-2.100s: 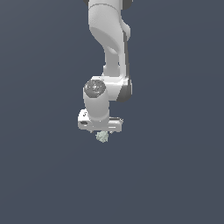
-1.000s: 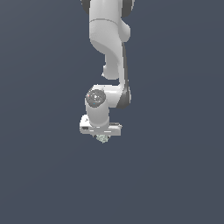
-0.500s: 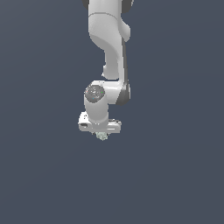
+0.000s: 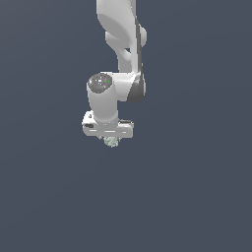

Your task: Pick up the object and move it to a goal position.

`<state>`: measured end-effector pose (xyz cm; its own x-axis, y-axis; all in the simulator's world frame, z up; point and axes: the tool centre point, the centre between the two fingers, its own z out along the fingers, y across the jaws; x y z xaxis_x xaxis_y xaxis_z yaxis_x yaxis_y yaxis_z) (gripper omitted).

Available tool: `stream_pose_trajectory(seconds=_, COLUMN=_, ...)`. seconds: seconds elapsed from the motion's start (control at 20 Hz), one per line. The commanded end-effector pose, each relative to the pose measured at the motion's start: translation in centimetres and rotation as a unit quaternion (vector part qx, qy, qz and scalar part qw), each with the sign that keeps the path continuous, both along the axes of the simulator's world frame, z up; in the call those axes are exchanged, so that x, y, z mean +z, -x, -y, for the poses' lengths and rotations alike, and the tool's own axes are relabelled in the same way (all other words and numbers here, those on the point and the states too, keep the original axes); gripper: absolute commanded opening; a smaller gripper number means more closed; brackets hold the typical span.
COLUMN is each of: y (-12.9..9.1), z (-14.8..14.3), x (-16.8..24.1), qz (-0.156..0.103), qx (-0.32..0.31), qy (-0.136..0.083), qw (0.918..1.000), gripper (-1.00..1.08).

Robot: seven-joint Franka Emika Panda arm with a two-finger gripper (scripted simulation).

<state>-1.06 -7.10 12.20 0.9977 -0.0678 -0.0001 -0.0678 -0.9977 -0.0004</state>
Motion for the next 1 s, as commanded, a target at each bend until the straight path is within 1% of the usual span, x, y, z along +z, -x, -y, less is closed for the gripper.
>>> stream_pose_trajectory(seconds=0.0, y=0.9, z=0.4, x=2.2, qz=0.001, qx=0.000, qy=0.000, qw=1.0000, gripper=-1.00)
stream_pose_trajectory(seconds=0.45, y=4.3, z=2.2, x=11.1, qz=0.000, qx=0.000, qy=0.000, qw=1.0000, gripper=-1.00)
stream_pose_trajectory(seconds=0.95, y=8.5, z=4.5, x=22.3, qz=0.000, qx=0.000, qy=0.000, qw=1.0000, gripper=-1.00)
